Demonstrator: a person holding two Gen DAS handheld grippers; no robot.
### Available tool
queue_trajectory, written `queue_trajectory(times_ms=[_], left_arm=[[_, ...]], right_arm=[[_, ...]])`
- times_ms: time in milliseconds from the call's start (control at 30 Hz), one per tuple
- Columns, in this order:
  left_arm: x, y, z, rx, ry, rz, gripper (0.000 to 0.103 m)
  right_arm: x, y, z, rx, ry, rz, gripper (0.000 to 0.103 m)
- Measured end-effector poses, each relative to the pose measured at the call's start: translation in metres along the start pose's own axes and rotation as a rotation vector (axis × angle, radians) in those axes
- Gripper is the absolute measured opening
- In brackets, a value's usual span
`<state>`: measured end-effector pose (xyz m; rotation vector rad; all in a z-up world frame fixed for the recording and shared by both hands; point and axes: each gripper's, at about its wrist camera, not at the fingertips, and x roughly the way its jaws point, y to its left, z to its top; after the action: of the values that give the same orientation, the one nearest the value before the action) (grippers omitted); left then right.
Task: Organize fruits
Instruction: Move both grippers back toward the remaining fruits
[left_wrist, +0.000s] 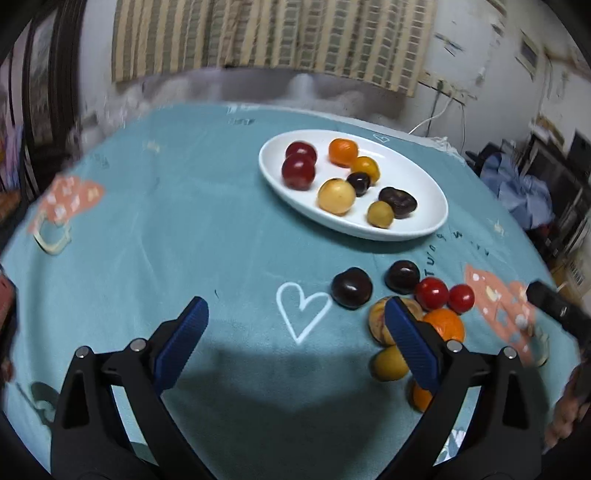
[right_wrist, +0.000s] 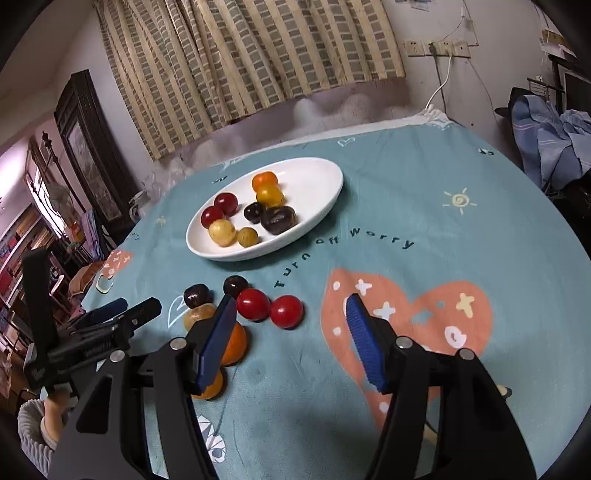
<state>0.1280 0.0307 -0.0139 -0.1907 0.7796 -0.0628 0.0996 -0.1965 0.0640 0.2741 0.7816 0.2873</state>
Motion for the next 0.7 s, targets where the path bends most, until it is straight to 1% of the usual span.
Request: queue_trajectory(times_ms=[67,133,200,267,333,400,500,533,567,600,667,700], left_arm=[[0.003,0.01,0.004,-0.046,-0.001,-0.032,0.098],[0.009,0.017,0.008,-0.075,0.01,-0.045,0.098],[0.017,0.019,0.012,-0.089,0.03,-0.049,0.098],[0.025,0.017,0.016,-0.1,0.055,-0.075,0.098],[0.029,0.01,0.019,-0.086,0.068,-0.097,0.098],[0.033,0.0,0.021,-0.052,0.073,-0.079,0.098],[0.046,-0.012,0.02,0.014,0.11,-0.008,0.098],[0.05,-0.013,0.019,0.023,0.122,0.011,0.098],[0.054,-0.013,0.019,0.032,0.137,0.032,0.101],[0.055,-0.012,0.018,0.036,0.142,0.031,0.101],[0.051,-0.008,0.02,0.039,0.137,0.049,0.101],[0.044,-0.005,0.02,0.054,0.109,0.092,0.101]], right_arm=[[0.005,0.003,0.0,-0.009,0.021,0.0,0.062],[0.008,0.005,-0.002,-0.021,0.034,-0.011,0.064],[0.01,0.006,-0.003,-0.026,0.043,-0.024,0.064],[0.011,0.005,-0.005,-0.024,0.05,-0.036,0.064],[0.011,0.002,-0.005,-0.013,0.052,-0.047,0.065],[0.011,-0.001,-0.005,-0.002,0.056,-0.05,0.065],[0.013,-0.005,-0.005,0.018,0.067,-0.059,0.065],[0.013,-0.007,-0.005,0.024,0.069,-0.061,0.065],[0.013,-0.008,-0.005,0.026,0.069,-0.062,0.065],[0.013,-0.008,-0.005,0.029,0.069,-0.064,0.065],[0.012,-0.009,-0.005,0.034,0.066,-0.067,0.065],[0.012,-0.009,-0.005,0.036,0.065,-0.067,0.065]])
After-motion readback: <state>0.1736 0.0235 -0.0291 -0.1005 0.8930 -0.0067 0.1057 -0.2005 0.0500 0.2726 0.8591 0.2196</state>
